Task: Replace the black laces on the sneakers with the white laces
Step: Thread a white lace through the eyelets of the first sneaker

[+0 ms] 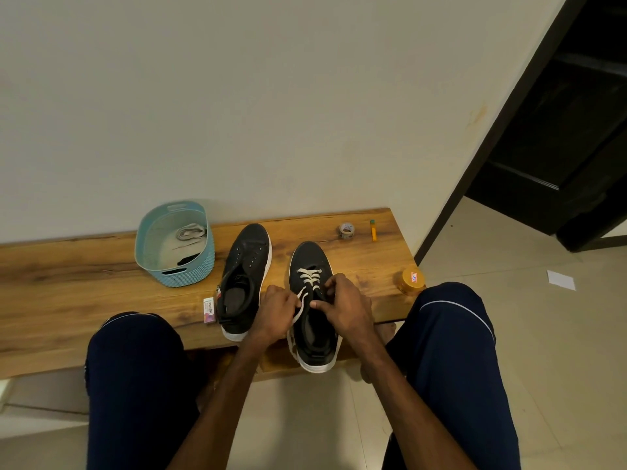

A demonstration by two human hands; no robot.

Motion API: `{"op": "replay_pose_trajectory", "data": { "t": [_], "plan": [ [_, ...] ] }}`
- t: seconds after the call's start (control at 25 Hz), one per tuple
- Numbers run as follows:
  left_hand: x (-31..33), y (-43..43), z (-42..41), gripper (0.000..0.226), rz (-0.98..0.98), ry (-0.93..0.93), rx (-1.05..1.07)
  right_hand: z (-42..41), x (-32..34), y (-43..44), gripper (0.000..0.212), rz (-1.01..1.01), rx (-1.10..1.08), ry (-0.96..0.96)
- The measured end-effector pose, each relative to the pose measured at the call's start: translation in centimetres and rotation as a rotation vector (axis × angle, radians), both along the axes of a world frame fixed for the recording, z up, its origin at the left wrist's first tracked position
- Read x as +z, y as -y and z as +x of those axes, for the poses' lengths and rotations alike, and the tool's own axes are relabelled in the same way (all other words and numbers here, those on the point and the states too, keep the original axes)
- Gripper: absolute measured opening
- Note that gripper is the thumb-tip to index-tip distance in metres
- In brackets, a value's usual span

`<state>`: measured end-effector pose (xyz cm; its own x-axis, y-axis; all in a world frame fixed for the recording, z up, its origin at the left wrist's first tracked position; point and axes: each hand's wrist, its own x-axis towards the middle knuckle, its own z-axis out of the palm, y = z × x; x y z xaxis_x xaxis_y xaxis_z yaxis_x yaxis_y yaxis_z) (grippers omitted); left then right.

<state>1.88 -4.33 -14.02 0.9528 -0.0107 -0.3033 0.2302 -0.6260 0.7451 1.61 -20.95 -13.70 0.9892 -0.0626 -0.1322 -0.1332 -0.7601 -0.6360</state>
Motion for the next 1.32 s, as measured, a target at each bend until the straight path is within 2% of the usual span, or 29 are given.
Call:
{"op": "replay_pose_trajectory", "data": {
  "t": [0.08,0.2,0.24,0.32,0.36,0.44,0.52,0.6,0.76,0.88,0.92,1.04,1.08,1.12,1.16,1.2,1.28,1.32],
  "plan": [
    [2.3,-0.1,0.1,0.03,-0.397,-0.135,0.213,-0.2,0.2,0.1,0.052,-0.025,-0.027,-0.006],
    [6.4,-1.3,-0.3,0.034,-0.764,-0.095,0.238,-0.2,0.7,-0.2,0.052,-0.046,-0.033,0.009],
    [7.1,-1.9,-0.3,0.031,-0.913,-0.067,0.228,-0.1,0.9,-0.4,0.048,-0.008,-0.015,0.056],
    [8.4,-2.7,-0.4,0.025,-1.173,-0.047,0.251,0.0,1.5,-0.7,0.031,0.219,0.049,0.185],
    [8.5,-2.9,-0.4,0.025,-1.255,-0.05,0.271,-0.3,2.0,-1.1,0.022,0.374,0.109,0.19],
    [8.3,-2.8,-0.3,0.028,-1.347,-0.066,0.297,-1.3,2.8,-2.4,0.022,0.609,0.248,0.038],
    [7.9,-2.6,-0.2,0.028,-1.378,-0.078,0.35,-2.2,2.5,-3.3,0.021,0.672,0.34,-0.096],
    [7.5,-3.0,-0.1,0.024,-1.387,-0.068,0.429,-2.3,2.5,-3.0,0.015,0.67,0.366,-0.138],
    [7.1,-4.1,0.2,0.017,-1.245,-0.059,0.62,-1.1,3.8,0.4,0.013,0.647,0.224,-0.155],
    [6.2,-3.4,0.0,0.013,-0.942,-0.118,0.578,-0.6,4.5,2.1,0.01,0.546,0.066,-0.039],
    [5.7,-3.2,-0.1,0.012,-0.717,-0.1,0.515,-0.5,4.5,2.2,0.009,0.516,0.015,0.005],
    [4.5,-3.2,-0.7,0.024,0.252,-0.022,0.187,-0.3,4.2,2.2,0.012,0.343,-0.06,0.13],
    [4.5,-3.0,-1.0,0.029,0.493,-0.031,0.133,-0.2,4.2,2.2,0.011,0.303,-0.043,0.16],
    [4.7,-2.7,-1.3,0.033,0.626,-0.022,0.118,-0.2,4.3,2.1,0.009,0.285,-0.008,0.187],
    [5.0,-2.4,-1.4,0.034,0.667,0.024,0.125,-0.3,4.4,1.9,0.006,0.272,0.042,0.204],
    [5.1,-2.2,-1.4,0.03,0.623,0.129,0.13,-0.3,4.6,1.7,0.006,0.245,0.097,0.213],
    [5.2,-1.6,-1.2,0.02,0.315,0.337,0.049,-0.5,4.7,1.1,0.008,0.132,0.218,0.232],
    [5.3,-1.2,-1.2,0.021,0.135,0.365,-0.028,-0.6,4.6,0.7,0.01,0.069,0.268,0.25]
  ]
}}
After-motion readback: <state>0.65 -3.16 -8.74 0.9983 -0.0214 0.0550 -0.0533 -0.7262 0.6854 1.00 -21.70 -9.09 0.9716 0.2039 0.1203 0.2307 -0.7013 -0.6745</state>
